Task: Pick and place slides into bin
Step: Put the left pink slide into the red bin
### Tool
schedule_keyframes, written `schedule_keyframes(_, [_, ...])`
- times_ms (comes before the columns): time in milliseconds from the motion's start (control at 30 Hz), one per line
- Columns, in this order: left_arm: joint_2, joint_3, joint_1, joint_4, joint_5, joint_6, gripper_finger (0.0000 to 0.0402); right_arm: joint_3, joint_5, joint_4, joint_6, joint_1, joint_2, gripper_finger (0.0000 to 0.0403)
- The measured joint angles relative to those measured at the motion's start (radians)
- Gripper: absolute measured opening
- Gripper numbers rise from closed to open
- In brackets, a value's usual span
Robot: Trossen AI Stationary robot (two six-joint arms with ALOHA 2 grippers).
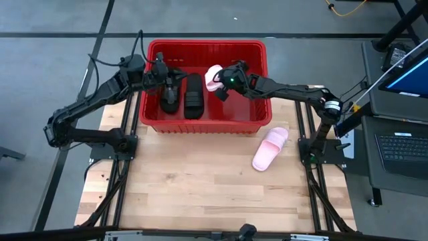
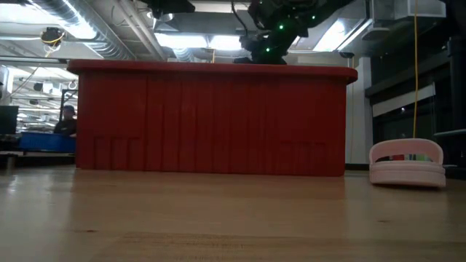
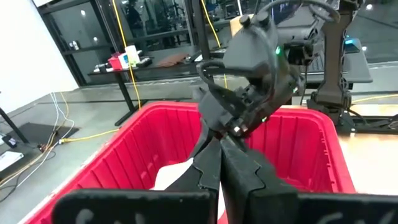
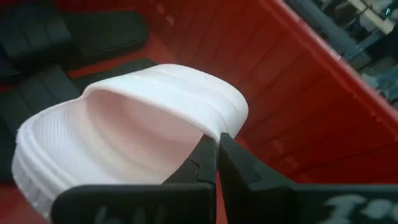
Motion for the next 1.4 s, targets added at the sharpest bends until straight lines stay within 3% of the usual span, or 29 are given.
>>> schedule_keyframes(800, [0.000, -0.001, 0.000, -0.007, 0.000, -0.007, 0.0002, 0.000, 0.001, 0.123, 0.083, -0.055, 0.106, 0.0006])
schedule_keyframes(1400, [0.000, -0.001, 0.000, -0.011, 0.000, -0.012, 0.0002, -0.005, -0.081, 0.109, 0.167, -0.082, 0.156, 0.0006])
